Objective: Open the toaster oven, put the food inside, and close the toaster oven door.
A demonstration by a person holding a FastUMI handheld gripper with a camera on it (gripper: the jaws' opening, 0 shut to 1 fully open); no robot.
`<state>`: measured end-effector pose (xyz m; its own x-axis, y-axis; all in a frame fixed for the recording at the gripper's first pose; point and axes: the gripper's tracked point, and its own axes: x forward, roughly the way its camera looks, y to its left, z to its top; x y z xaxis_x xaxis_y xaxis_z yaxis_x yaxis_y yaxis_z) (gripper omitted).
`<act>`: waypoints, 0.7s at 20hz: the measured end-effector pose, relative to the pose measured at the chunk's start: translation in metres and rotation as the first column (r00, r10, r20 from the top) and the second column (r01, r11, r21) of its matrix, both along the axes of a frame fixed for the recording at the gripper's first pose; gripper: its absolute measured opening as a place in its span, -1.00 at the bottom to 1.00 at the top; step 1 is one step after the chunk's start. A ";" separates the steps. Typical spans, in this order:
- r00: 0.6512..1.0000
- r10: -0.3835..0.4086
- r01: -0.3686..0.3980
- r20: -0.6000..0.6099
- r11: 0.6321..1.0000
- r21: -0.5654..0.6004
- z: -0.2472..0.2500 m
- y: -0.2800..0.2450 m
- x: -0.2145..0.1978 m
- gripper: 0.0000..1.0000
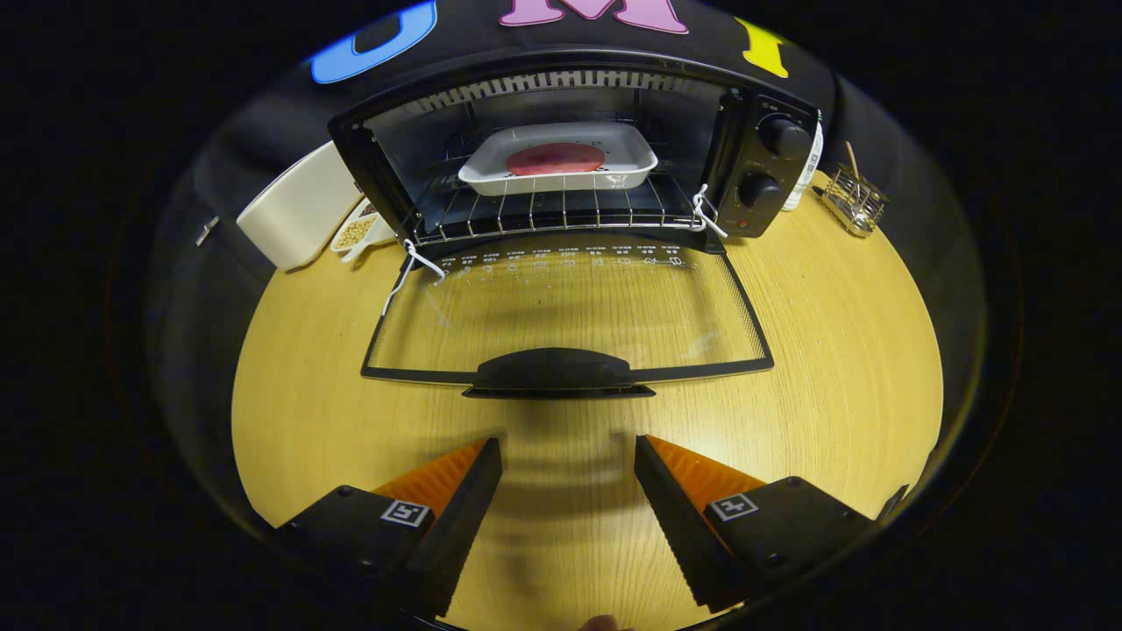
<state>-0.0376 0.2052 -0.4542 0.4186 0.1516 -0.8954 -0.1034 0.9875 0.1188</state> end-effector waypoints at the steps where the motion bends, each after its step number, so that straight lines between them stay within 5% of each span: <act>1: 1.000 -0.003 0.003 -0.006 1.000 -0.004 -0.004 0.003 0.000 0.98; 14: 0.999 -0.046 0.045 -0.016 0.998 -0.051 -0.011 0.009 0.026 0.98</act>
<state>-0.0119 0.2138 -0.4647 0.4085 0.0867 -0.9086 -0.0570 0.9960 0.0695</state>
